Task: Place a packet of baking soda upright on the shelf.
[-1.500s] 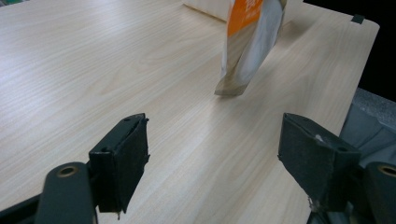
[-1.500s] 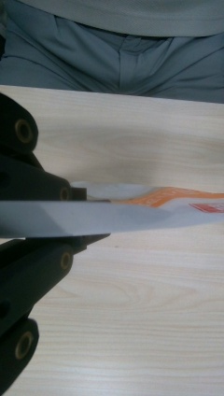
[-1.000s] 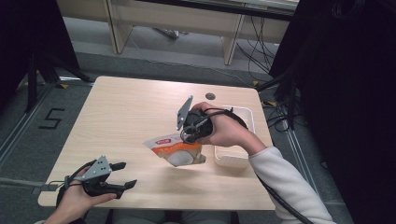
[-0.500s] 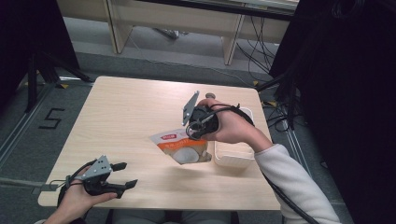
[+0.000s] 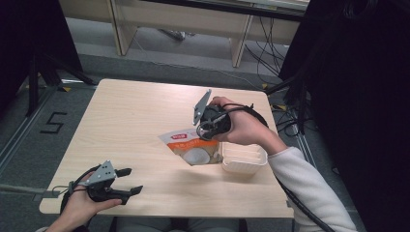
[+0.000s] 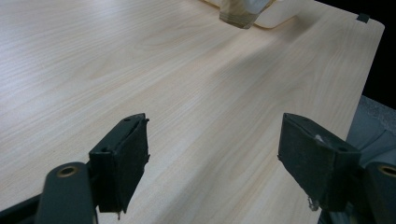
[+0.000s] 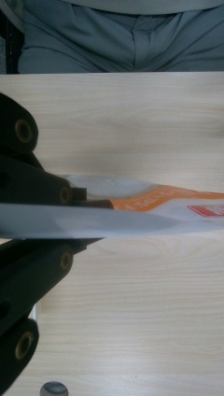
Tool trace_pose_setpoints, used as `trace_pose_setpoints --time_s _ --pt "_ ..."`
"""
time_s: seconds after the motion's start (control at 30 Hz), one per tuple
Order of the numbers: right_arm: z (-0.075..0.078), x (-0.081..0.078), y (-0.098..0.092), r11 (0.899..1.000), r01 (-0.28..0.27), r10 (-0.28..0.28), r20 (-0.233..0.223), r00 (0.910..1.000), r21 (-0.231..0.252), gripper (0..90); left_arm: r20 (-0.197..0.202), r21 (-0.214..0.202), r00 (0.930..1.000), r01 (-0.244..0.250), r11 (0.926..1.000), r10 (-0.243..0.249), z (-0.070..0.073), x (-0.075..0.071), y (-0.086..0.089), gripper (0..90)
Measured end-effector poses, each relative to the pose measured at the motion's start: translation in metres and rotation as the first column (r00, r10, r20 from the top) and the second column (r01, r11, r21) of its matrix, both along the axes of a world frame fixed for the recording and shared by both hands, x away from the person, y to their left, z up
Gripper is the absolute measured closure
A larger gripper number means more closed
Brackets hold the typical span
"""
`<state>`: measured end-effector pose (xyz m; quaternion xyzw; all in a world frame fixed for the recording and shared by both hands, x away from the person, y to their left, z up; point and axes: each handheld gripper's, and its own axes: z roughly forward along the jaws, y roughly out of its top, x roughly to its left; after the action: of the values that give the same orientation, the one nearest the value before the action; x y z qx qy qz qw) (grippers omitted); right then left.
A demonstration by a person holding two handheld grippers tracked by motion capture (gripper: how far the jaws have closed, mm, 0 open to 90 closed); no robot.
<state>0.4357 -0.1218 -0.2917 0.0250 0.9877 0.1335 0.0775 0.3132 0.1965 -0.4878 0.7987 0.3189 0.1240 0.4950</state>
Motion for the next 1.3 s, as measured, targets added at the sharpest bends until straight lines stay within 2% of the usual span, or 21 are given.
trace_pose_setpoints --time_s 0.03,0.07,0.17,0.27,0.33,0.43,0.5,0.63,0.67,0.7,0.83,0.87,1.17,1.2,1.3 --pt "0.001 0.002 -0.001 1.0 -0.019 0.019 0.005 0.9998 0.006 90.0 -0.002 -0.001 1.0 0.0 1.0 0.0 0.0 0.0 0.0 23.9" --pt "0.003 0.001 -0.002 1.0 -0.001 0.001 0.006 1.0 0.006 90.0 -0.002 -0.001 1.0 0.0 1.0 0.0 0.0 0.0 0.0 24.0" --pt "0.005 0.004 -0.005 1.0 -0.025 0.025 0.019 0.9995 0.016 90.0 -0.004 -0.004 1.0 0.0 1.0 0.0 0.0 0.0 0.0 24.0" --pt "0.008 0.003 -0.007 1.0 0.001 -0.001 0.019 0.9998 0.008 90.0 -0.003 -0.005 1.0 0.005 1.0 -0.005 0.0 0.0 0.0 24.0" --pt "0.009 0.006 -0.008 1.0 -0.015 0.015 0.026 0.9996 0.012 90.0 -0.005 -0.005 1.0 0.001 1.0 -0.001 0.0 0.0 0.0 24.1" --pt "0.01 0.007 -0.011 1.0 -0.007 0.007 0.024 0.9997 0.015 90.0 -0.007 -0.008 1.0 0.005 1.0 -0.005 -0.001 0.0 0.0 24.4" --pt "0.01 0.007 -0.014 1.0 0.015 -0.015 0.017 0.9997 0.015 90.0 -0.022 -0.02 0.9997 -0.006 0.9998 0.006 -0.001 -0.001 -0.001 24.4" --pt "0.011 0.01 -0.018 1.0 0.007 -0.007 0.024 0.9997 0.012 90.0 -0.022 -0.019 0.9997 -0.009 0.9998 0.009 -0.001 -0.001 -0.001 24.4" --pt "0.01 0.012 -0.019 1.0 -0.026 0.025 0.031 0.9992 0.016 90.0 -0.023 -0.021 0.9997 -0.008 0.9997 0.007 -0.001 -0.001 -0.001 24.4" --pt "0.011 0.01 -0.02 1.0 0.005 -0.005 0.026 0.9997 0.012 90.0 -0.026 -0.023 0.9996 -0.007 0.9997 0.007 -0.001 0.0 -0.001 24.6" --pt "0.015 0.009 -0.024 1.0 0.025 -0.025 0.026 0.9993 0.006 90.0 -0.028 -0.028 0.9996 -0.009 0.9996 0.008 -0.001 0.0 -0.001 25.0" --pt "0.015 0.011 -0.025 1.0 0.01 -0.01 0.035 0.9993 0.009 90.0 -0.028 -0.029 0.9996 -0.01 0.9995 0.009 -0.001 0.0 -0.001 25.0" --pt "0.021 0.011 -0.033 0.999 0.042 -0.042 0.037 0.9984 0.0 90.0 -0.027 -0.025 0.9995 -0.015 0.9996 0.014 -0.001 -0.001 0.0 25.0" --pt "0.021 0.011 -0.034 0.999 0.035 -0.036 0.028 0.999 0.004 90.0 -0.027 -0.026 0.9995 -0.015 0.9995 0.014 -0.001 -0.001 0.0 25.1" --pt "0.022 0.012 -0.038 1.0 0.029 -0.029 0.039 0.9988 0.009 90.0 -0.03 -0.029 0.9995 -0.013 0.9995 0.012 -0.001 -0.001 -0.001 25.2"
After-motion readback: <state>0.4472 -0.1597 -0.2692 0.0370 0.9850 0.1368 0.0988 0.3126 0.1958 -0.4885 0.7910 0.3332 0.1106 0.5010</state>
